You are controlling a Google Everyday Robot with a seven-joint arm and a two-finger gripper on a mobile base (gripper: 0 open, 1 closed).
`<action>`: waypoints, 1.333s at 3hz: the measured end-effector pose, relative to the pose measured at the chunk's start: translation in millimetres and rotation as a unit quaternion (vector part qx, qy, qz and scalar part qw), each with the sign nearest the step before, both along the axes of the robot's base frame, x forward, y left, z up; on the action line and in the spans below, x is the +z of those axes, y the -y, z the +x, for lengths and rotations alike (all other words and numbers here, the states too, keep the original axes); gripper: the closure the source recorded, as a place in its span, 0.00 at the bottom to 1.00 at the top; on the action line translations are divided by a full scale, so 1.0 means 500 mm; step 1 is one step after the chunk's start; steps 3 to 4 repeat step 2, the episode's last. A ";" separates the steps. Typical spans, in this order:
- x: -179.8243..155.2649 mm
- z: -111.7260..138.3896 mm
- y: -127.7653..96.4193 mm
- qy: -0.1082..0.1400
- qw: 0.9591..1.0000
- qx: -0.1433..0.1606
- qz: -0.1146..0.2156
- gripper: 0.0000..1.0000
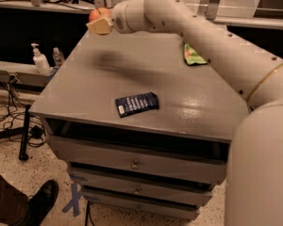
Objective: Pick apple
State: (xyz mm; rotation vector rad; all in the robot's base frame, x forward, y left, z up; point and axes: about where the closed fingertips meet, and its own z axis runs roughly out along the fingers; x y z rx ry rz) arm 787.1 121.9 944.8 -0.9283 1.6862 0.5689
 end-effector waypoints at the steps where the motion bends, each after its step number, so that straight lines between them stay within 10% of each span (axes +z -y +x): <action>1: 0.018 -0.072 0.043 -0.006 1.000 0.021 0.016 1.00; 4: 0.019 -0.074 0.053 -0.007 1.000 0.019 0.020 1.00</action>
Offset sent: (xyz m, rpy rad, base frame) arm -0.0303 -0.0179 0.0074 0.0247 0.0093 0.0355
